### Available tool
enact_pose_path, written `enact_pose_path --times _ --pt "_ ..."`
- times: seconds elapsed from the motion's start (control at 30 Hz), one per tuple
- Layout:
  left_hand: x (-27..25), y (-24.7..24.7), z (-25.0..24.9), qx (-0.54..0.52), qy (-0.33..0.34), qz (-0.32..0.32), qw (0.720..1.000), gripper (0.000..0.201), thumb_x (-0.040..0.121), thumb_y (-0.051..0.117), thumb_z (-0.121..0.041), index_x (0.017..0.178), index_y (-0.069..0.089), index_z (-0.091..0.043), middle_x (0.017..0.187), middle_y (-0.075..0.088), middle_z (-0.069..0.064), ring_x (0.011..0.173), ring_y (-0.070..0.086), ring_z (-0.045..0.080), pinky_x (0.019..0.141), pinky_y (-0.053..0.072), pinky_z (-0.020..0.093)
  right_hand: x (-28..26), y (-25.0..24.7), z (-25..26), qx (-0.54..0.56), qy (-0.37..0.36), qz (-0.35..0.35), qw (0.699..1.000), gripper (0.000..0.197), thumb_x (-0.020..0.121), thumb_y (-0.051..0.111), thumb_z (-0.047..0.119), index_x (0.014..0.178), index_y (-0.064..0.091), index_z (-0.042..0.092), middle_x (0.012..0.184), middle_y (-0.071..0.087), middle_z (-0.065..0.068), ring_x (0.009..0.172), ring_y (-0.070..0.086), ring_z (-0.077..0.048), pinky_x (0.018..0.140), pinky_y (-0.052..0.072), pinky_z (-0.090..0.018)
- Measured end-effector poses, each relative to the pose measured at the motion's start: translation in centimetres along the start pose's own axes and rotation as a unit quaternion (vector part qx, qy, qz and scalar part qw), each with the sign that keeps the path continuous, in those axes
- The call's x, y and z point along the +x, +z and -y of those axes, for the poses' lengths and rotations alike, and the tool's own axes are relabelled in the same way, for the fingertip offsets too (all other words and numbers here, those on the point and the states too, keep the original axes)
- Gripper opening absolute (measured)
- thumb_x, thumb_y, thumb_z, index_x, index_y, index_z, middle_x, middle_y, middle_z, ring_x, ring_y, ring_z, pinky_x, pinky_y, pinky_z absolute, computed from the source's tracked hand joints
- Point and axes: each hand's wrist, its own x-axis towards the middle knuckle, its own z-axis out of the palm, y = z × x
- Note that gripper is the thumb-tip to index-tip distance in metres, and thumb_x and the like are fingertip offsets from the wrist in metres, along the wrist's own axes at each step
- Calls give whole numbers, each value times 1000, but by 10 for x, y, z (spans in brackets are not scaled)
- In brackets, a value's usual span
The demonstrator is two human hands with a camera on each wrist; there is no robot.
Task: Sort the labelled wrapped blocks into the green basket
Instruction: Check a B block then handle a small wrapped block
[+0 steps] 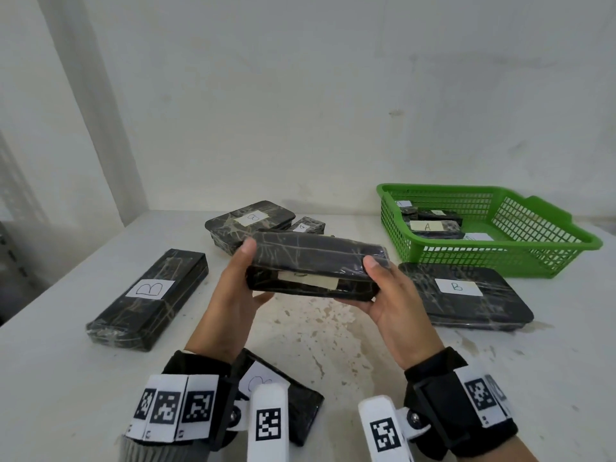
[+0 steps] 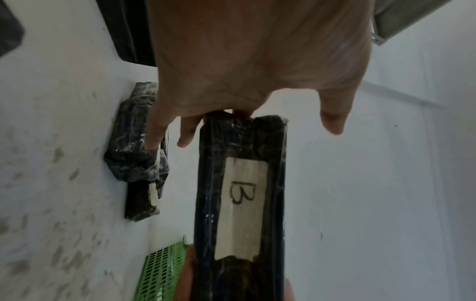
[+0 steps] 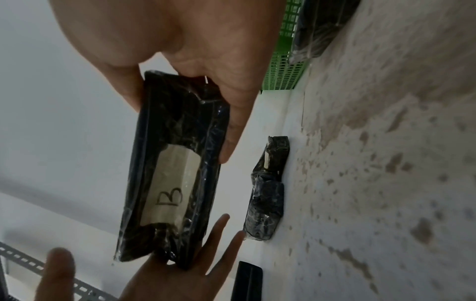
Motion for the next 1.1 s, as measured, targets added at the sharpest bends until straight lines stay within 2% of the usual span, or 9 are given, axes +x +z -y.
enact_pose_path --times 0.1,0.2,0.3,0.4,0.5,0.63,0.77,0.93,1.1 --pt "0 6 1 20 -1 -42 999 58 86 61 -55 131 56 -18 122 69 3 115 64 15 104 45 47 0 -2 2 -26 -1 11 1000 45 82 68 37 116 65 7 114 70 -14 110 65 -27 85 57 -43" --pt "1 8 5 25 5 -73 997 24 97 53 -22 119 60 -22 110 74 -1 100 70 9 94 54 33 0 -4 0 -37 20 40 998 68 68 70 70 119 68 24 123 67 -7 116 63 -21 87 56 -51" --pt "-1 10 3 27 21 -62 997 22 99 51 -17 117 60 -27 112 73 -3 103 69 8 87 56 25 -1 -3 3 -1 73 41 997 91 59 61 85 133 55 33 134 62 0 122 60 -20 87 55 -57" --pt "-2 9 0 25 32 -39 998 43 92 63 -37 129 57 -17 124 67 6 112 65 17 94 54 37 -1 -1 4 -18 48 27 998 64 81 49 64 124 62 19 121 69 -7 114 65 -25 87 56 -54" --pt "-4 10 -1 33 15 -20 999 62 82 61 -55 127 58 -12 125 66 10 114 63 22 96 51 44 -1 0 5 -28 4 -6 1000 50 87 49 45 114 66 6 110 73 -13 101 70 -24 78 61 -36" --pt "-2 19 7 40 24 -84 995 16 97 53 -21 111 61 -15 105 72 7 90 72 11 83 58 35 -1 2 5 -50 -10 -17 999 44 86 49 44 106 68 10 101 75 -8 93 72 -20 76 61 -34" --pt "-2 21 11 46 25 -102 993 22 99 52 -19 120 58 -14 114 69 9 93 71 12 83 59 33 -5 3 6 -31 7 -5 999 52 81 50 59 111 69 21 112 73 -2 106 69 -21 78 60 -45" --pt "-2 18 12 10 -18 -67 998 79 75 74 -50 136 49 -5 124 66 13 107 68 21 89 58 43 -3 5 4 -67 -38 -51 996 39 85 56 40 103 70 8 95 75 -9 89 73 -22 68 62 -34" --pt "0 19 15 16 -3 -119 993 24 82 71 -12 104 64 -5 98 73 16 81 73 21 68 60 30 -7 10 2 -85 -41 -52 994 44 83 57 43 104 68 6 92 75 -10 81 74 -20 58 61 -34"
